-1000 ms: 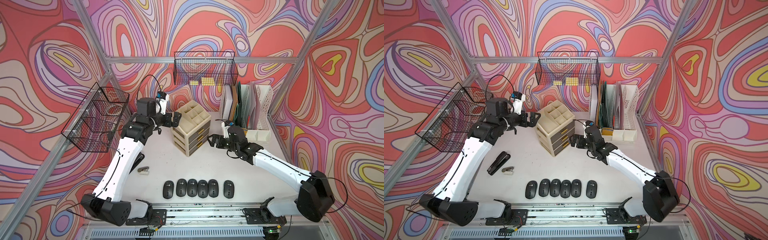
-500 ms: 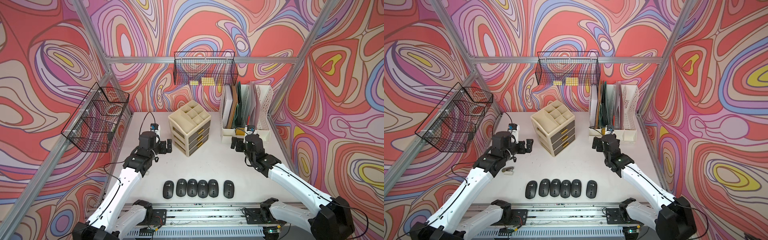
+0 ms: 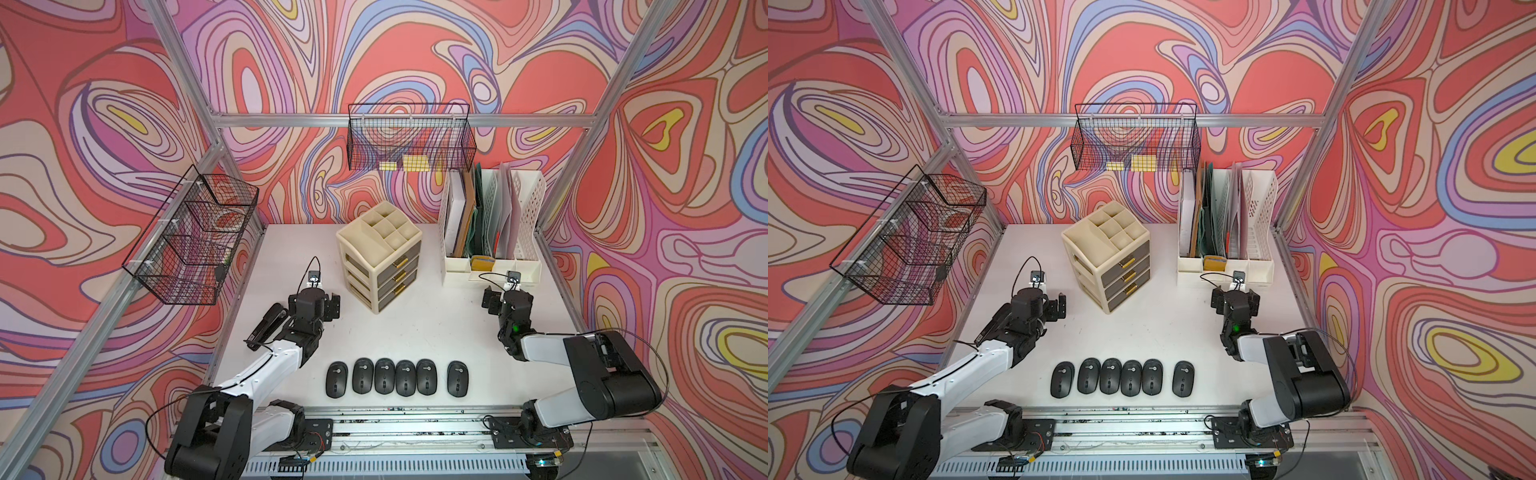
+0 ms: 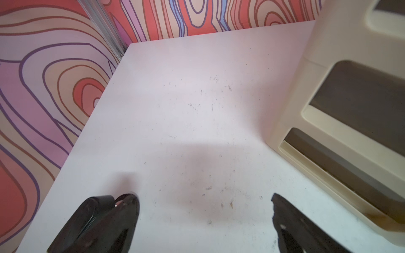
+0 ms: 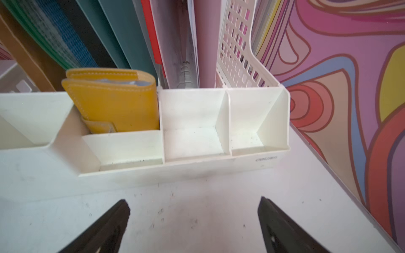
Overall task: Take the mice out of the drawer
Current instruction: Reset both arms
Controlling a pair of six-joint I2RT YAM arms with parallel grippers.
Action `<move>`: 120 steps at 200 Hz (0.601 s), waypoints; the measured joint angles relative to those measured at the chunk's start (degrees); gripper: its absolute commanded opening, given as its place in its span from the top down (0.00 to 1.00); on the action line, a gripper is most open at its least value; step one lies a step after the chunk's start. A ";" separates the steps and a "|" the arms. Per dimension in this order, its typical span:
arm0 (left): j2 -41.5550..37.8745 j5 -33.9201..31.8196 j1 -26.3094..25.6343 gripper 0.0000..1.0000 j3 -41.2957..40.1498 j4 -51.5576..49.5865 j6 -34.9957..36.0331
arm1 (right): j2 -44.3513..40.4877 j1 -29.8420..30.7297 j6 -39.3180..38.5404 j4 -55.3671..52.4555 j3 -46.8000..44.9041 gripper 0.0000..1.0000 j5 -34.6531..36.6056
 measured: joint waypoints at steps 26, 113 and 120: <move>7.52 -0.26 1.01 0.01 -1.75 9.86 3.74 | 5.97 -3.34 0.28 9.42 -0.02 0.02 -4.68; 17.00 11.54 11.61 0.01 -6.25 29.05 4.15 | 9.05 -5.68 0.61 8.72 5.33 0.02 -14.16; 17.25 12.48 11.93 0.00 -5.75 28.96 3.78 | 9.05 -5.68 0.61 8.31 5.33 0.02 -14.32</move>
